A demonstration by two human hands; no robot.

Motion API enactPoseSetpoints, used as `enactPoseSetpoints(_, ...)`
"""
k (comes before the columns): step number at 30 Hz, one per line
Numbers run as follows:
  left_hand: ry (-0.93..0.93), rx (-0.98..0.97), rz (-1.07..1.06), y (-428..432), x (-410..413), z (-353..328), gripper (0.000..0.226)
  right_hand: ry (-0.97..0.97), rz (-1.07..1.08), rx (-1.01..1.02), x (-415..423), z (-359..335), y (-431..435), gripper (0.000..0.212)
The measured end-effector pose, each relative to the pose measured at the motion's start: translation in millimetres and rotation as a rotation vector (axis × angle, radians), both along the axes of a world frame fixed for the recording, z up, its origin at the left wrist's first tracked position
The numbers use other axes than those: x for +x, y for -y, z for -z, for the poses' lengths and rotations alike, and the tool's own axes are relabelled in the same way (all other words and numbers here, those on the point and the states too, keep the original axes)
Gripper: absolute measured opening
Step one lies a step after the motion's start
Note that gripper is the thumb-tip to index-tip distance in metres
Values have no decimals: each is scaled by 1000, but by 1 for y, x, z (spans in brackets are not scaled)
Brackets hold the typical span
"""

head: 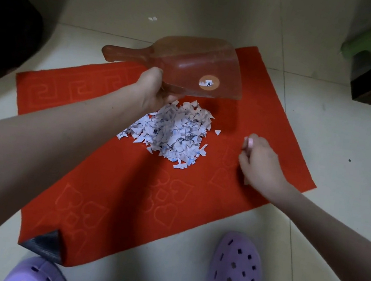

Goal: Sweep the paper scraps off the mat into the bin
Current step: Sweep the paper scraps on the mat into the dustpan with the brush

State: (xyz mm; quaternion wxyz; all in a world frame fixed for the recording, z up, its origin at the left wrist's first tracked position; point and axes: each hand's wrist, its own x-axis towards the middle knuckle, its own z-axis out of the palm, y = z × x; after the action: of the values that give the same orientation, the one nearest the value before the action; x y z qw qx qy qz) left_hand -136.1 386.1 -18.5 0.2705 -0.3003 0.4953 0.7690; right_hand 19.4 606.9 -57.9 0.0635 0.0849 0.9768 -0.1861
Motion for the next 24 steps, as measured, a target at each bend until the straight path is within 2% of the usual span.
enactPoseSetpoints(2, 1, -2, 4, 0, 0, 0, 28, -126, 26, -220, -2, -3, 5, 4)
enactPoseSetpoints(4, -2, -10, 6, 1, 0, 1, 28, -233, 136, -441, -12, -13, 4, 10)
enactPoseSetpoints(5, 0, -10, 4, 1, 1, 1, 28, -283, 178, -484, -17, -17, 1, 13)
enactPoseSetpoints(7, 8, -2, 0, 2, 1, 2, 28, -354, 196, -390, -27, -21, -9, 11)
enactPoseSetpoints(9, 11, 7, -5, 3, 1, 3, 27, -345, 211, -248, -31, -21, -21, 5)
enactPoseSetpoints(12, 3, 9, -7, 3, 0, 3, 28, -201, 272, 18, -28, -12, -32, 26)
enactPoseSetpoints(14, 2, 4, -1, 3, -1, 3, 29, -142, 246, 102, -21, -4, -30, 30)
enactPoseSetpoints(18, 21, 15, 0, 1, 0, 4, 29, -117, 62, -43, -11, 6, -7, 23)
enactPoseSetpoints(21, 25, 21, 0, 0, 1, 4, 28, -135, 50, -332, -16, -6, 14, 7)
enactPoseSetpoints(23, 22, 12, 9, 1, 1, 3, 28, -220, 112, -457, -22, -18, 15, 20)
enactPoseSetpoints(24, 23, 9, 14, 2, 1, 4, 28, -263, 118, -445, -25, -23, 11, 23)
